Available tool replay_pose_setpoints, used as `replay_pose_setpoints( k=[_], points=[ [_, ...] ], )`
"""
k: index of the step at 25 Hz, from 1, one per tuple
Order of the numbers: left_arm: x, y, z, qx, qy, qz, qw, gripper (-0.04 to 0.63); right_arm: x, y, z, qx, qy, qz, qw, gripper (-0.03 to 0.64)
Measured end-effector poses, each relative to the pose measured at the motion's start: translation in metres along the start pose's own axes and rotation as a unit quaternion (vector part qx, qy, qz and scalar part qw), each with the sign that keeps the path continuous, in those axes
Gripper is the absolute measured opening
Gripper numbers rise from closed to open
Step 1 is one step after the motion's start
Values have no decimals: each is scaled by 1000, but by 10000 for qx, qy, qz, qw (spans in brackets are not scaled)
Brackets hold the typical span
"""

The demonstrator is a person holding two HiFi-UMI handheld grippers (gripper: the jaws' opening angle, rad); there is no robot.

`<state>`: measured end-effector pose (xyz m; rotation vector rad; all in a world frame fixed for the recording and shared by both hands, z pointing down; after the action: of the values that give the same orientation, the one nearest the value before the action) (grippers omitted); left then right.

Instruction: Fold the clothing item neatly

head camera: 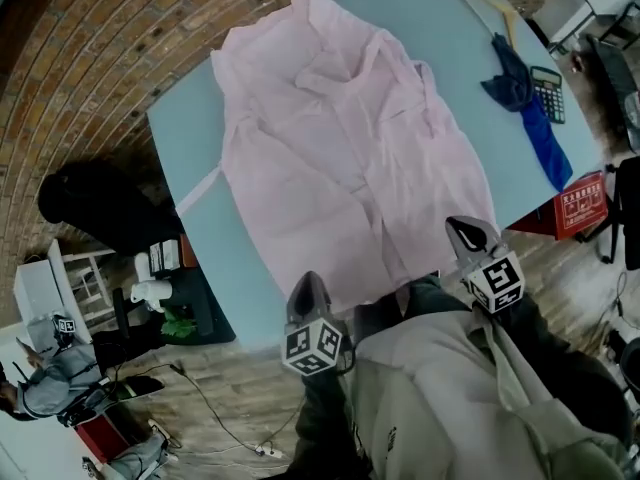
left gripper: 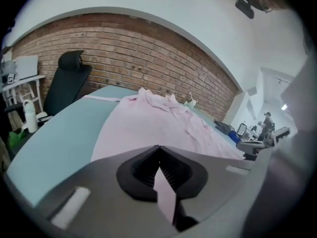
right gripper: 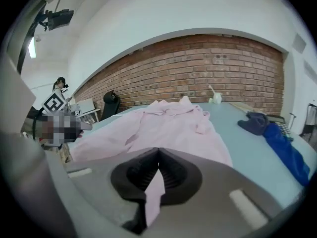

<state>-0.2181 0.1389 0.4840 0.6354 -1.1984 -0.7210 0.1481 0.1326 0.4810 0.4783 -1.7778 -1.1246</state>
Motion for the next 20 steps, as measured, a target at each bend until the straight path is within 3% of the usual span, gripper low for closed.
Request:
replay_pose_setpoints(
  k=[2,4,7,10,12,15,17,20],
  points=[
    [-21,21,0,-24,-308,68,9995,17,-27,18,-10,108,207,-33,9997,3],
    [-37,39,5,-88,-557,161,9983,49,-50,38,-19,230,310,36,9992,52],
    [-59,66,11,-347,-877,207,9953,204,-76,67,-35,396,345,311,9981,162],
    [-76,93,25,-793,-1132,114,9903,325,-91,98,-47,754,309,617,9948,204],
    [-81,115,38,-1102,-1112,89,9876,386,-91,114,-50,919,242,775,9925,207],
    [-79,147,53,-1269,-753,116,9890,477,-92,134,-57,912,132,895,9917,210],
    [-66,161,63,-1337,-471,183,9897,501,-87,144,-64,1054,-77,763,9915,210],
    [-46,171,85,-1728,-311,120,9844,519,-65,150,-67,1551,-481,304,9863,210]
  ],
)
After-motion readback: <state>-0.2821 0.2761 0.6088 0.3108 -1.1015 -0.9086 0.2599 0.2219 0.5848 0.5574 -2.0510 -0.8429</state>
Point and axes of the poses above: the fingertips, and each gripper's own axes: x forward along the fingers, z to its left, y out of its underside, the point moved 9 cm from there along -x, backward along the fingers, and after that the axes turned 4 degrees about -y, right-handed, at the moved point
